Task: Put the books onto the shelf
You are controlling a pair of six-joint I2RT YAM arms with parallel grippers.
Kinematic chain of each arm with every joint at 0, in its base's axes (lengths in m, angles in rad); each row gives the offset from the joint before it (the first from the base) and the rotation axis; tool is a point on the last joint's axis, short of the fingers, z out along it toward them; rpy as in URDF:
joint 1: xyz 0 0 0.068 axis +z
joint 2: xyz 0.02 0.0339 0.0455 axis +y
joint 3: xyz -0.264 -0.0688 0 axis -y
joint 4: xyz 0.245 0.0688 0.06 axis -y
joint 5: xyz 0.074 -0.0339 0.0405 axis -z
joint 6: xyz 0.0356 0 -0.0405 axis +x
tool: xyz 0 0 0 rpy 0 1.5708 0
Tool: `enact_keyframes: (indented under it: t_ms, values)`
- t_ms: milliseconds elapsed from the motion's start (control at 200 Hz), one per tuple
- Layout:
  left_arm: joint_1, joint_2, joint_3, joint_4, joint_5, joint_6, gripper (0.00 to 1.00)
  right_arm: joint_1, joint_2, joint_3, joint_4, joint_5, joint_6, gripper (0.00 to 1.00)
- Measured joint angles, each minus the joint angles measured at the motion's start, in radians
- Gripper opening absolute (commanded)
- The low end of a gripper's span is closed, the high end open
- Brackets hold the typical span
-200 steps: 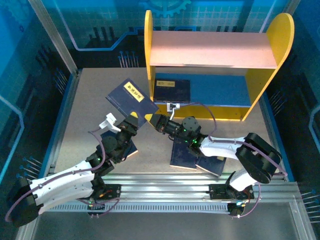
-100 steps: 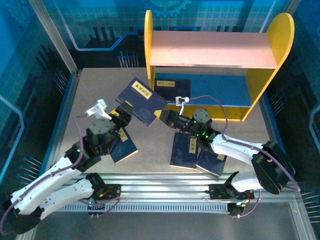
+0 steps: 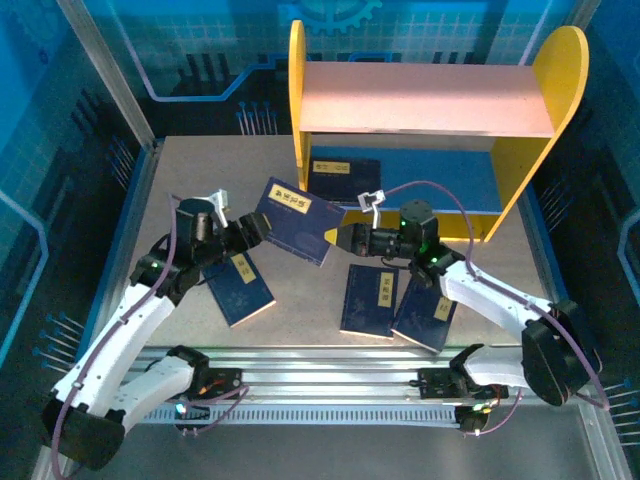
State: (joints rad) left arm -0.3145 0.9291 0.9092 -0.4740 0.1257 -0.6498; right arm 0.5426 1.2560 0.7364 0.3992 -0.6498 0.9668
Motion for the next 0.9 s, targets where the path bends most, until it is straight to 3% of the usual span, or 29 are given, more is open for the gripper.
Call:
enact_keyframes:
  t_ms: [330,560,630,896]
  values:
    - [0.001,0.012,0.0,0.013,0.152,0.069,0.7,-0.079,-0.05,0.01,-0.123,-0.181,-0.074,0.09]
    - [0.005,0.008,-0.007,0.086,0.263,0.074,0.62,-0.099,-0.043,0.01,-0.113,-0.277,-0.077,0.09]
    - [0.006,-0.002,-0.018,0.103,0.28,0.075,0.58,-0.108,-0.039,0.01,-0.099,-0.294,-0.07,0.09]
    - [0.016,-0.041,-0.036,0.123,0.314,0.074,0.25,-0.125,-0.03,0.01,-0.08,-0.328,-0.061,0.12]
